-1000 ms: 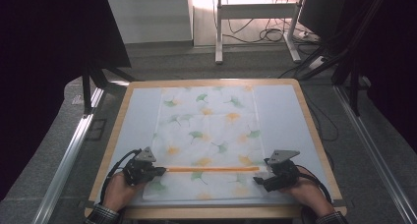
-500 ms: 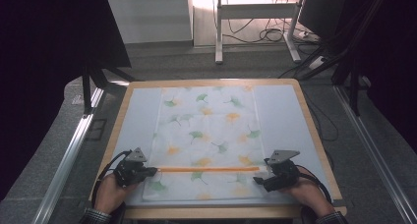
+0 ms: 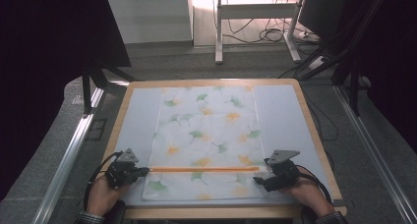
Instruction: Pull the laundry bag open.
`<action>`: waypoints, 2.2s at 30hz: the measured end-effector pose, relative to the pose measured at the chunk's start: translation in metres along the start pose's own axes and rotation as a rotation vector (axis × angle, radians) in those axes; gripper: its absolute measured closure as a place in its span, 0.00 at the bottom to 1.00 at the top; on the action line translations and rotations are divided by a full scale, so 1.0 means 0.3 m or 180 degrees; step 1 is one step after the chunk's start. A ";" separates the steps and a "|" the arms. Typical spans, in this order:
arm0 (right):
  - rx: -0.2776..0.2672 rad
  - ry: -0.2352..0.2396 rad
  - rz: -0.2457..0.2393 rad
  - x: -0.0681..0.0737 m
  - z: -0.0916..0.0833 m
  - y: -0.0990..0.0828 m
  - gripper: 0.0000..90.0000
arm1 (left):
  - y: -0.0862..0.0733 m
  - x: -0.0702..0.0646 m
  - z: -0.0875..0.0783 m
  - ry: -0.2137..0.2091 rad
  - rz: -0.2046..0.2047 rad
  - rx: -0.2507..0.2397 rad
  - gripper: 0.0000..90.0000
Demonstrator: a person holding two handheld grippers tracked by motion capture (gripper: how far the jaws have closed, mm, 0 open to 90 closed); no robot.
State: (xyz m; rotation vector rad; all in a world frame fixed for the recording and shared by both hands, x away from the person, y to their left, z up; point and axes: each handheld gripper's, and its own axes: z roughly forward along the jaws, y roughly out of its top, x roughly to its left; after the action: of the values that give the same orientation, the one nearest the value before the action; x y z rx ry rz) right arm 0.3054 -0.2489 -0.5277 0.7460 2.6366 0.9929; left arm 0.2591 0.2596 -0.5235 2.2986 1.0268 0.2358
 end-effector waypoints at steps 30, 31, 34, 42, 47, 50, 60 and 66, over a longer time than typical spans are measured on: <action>0.0154 -0.0070 0.0029 0.008 0.001 0.022 0.16 | -0.016 0.021 0.004 -0.0021 -0.0104 -0.0245 0.73; 0.0158 -0.0089 0.0012 0.008 0.002 0.024 0.15 | -0.015 0.021 0.004 -0.0019 -0.0110 -0.0266 0.70; 0.0096 -0.0157 -0.0049 0.014 -0.010 0.035 0.11 | -0.010 0.017 0.001 -0.0008 -0.0131 -0.0356 0.54; -0.0094 -0.0171 0.0109 0.036 -0.053 0.055 0.07 | 0.002 -0.008 -0.008 0.0025 -0.0099 -0.0436 0.33; -0.0128 -0.0204 0.0053 0.069 -0.075 0.065 0.05 | -0.001 -0.039 -0.022 0.0051 -0.0066 -0.0505 0.22; -0.0192 -0.0218 0.0055 0.089 -0.094 0.065 0.04 | -0.011 -0.053 -0.030 0.0084 -0.0071 -0.0535 0.17; -0.0257 -0.0230 0.0123 0.123 -0.144 0.021 0.04 | -0.055 -0.072 -0.048 0.0054 -0.0201 -0.0611 0.05; -0.0241 -0.0222 0.0171 0.130 -0.158 0.002 0.04 | -0.061 -0.079 -0.051 0.0090 -0.0203 -0.0609 0.05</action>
State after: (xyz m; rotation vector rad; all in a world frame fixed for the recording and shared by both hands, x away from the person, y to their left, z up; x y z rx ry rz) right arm 0.2549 -0.2539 -0.4932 0.8228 2.5174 1.0548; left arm 0.2257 0.2589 -0.5201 2.0931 1.0429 0.3272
